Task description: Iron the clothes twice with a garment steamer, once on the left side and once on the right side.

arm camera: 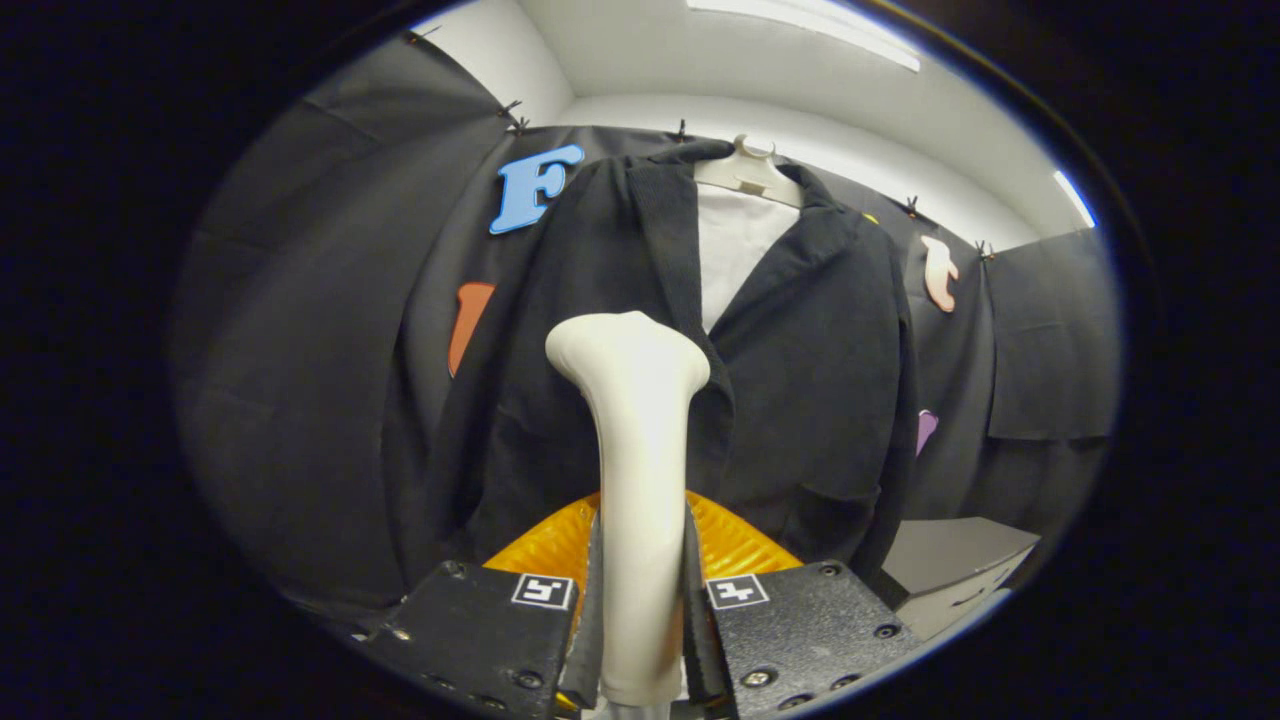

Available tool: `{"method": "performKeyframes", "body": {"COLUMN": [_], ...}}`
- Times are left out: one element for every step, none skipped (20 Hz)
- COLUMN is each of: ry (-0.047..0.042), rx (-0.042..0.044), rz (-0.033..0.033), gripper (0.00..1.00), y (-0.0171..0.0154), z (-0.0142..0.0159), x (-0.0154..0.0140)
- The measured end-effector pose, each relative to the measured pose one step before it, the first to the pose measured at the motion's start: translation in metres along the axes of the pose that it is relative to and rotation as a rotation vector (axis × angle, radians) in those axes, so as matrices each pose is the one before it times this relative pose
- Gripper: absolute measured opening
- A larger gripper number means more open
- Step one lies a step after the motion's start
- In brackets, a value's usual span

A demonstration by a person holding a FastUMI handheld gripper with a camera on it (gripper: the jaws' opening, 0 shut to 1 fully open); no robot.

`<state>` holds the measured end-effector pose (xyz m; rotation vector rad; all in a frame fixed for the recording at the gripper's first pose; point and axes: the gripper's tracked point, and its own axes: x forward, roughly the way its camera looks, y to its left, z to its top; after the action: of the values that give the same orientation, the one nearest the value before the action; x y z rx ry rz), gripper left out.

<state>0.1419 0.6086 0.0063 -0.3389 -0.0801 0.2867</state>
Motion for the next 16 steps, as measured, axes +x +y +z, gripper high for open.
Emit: {"method": "performKeyframes", "body": {"ry": [0.01160, 0.01559, 0.01859, 0.02175, 0.02156, 0.01690, 0.00832, 0.00565, 0.00681, 0.00721, 0.00653, 0.00599, 0.00657, 0.00722, 0.00790, 0.00715], "rx": [-0.00171, -0.00210, -0.00193, -0.00042, 0.00019, -0.00029, -0.00100, -0.00275, -0.00125, -0.00133, -0.00179, -0.00193, -0.00146, -0.00064, -0.00364, -0.00121], "rz": [0.00799, 0.00437, 0.00075, -0.00102, 0.00005, 0.00176, 0.00032, -0.00091, 0.00054, 0.00132, 0.00197, 0.00108, 0.00240, 0.00261, 0.00324, 0.00529], "gripper": [0.35, 0.35, 0.35, 0.35, 0.35, 0.35, 0.35, 0.35, 0.35, 0.35, 0.35, 0.35, 0.35, 0.35, 0.35, 0.35], "y": [0.00108, 0.00040, -0.00211, -0.00096, 0.00009, -0.00127, -0.00206, -0.00258, -0.00139, 0.00009, 0.00029, 0.00015, -0.00066, -0.00020, -0.00045, 0.00044], "z": [-0.00544, -0.00687, -0.00859, -0.00719, -0.00734, -0.00631, -0.00332, -0.00342, -0.00299, -0.00254, -0.00202, -0.00241, -0.00306, -0.00236, -0.00472, -0.00388], "x": [-0.00290, -0.00133, -0.00088, -0.00190, -0.00042, 0.00005, 0.00008, -0.00061, -0.00197, -0.00018, 0.00105, -0.00040, 0.00035, -0.00104, -0.00182, -0.00281]}}
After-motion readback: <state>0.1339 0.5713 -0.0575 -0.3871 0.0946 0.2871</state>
